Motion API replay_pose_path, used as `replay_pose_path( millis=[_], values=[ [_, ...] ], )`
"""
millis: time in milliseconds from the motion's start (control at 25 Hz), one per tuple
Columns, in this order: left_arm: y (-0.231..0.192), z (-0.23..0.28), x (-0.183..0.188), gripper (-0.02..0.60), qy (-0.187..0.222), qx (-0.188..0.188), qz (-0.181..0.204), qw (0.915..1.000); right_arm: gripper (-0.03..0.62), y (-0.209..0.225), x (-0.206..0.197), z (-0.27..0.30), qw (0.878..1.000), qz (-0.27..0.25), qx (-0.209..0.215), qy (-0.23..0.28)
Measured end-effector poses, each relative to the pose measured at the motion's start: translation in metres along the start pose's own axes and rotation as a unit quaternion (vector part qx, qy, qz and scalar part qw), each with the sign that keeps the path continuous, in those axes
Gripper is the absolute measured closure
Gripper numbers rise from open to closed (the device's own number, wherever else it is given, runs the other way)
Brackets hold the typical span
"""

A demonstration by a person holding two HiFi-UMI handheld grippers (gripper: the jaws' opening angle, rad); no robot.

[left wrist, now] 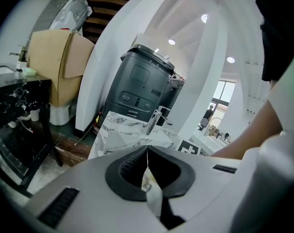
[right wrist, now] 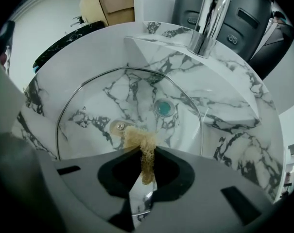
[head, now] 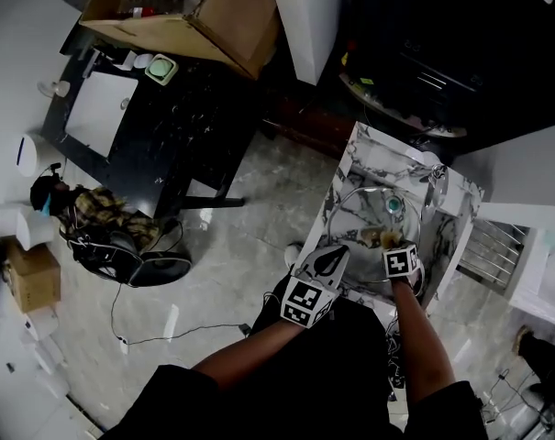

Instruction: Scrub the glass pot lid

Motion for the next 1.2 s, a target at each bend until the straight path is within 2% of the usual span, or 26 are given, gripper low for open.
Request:
replay_pose_path(
  millis=[200, 400, 640, 1200],
  values=[
    [-0.009, -0.008, 0.002, 0.565, 0.004, -0.012, 0.005, 0.9999, 0.536, -0.015, -0.003, 0.003, 1.0, 0.003, 0.006, -0.011],
    [-0.02, -0.016, 0.001, 0.565, 0.006, -0.017, 0.003, 0.9998, 0.536, -0.029, -0.006, 0.004, 0.999, -0.029, 0.003, -0.035],
    [-0.036, -0.027, 0.001, 0.565, 0.008, -0.021, 0.003, 0.9997, 0.536, -0.044, -0.003, 0.005, 0.998, -0.035, 0.004, -0.05],
    [-0.054, -0.047, 0.004, 0.563, 0.017, -0.041, 0.016, 0.9989, 0.536, -0.088, 0.014, 0.012, 0.996, -0.052, 0.014, -0.065]
  ],
)
Point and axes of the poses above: the fingertips, and each gripper's own axes: z forward along the fingers, y to its right, x out of its top, the point moved 4 cm from there along -z, backward along the fingers, and after that the axes turned 10 degrees about x, right-handed, at the moved point
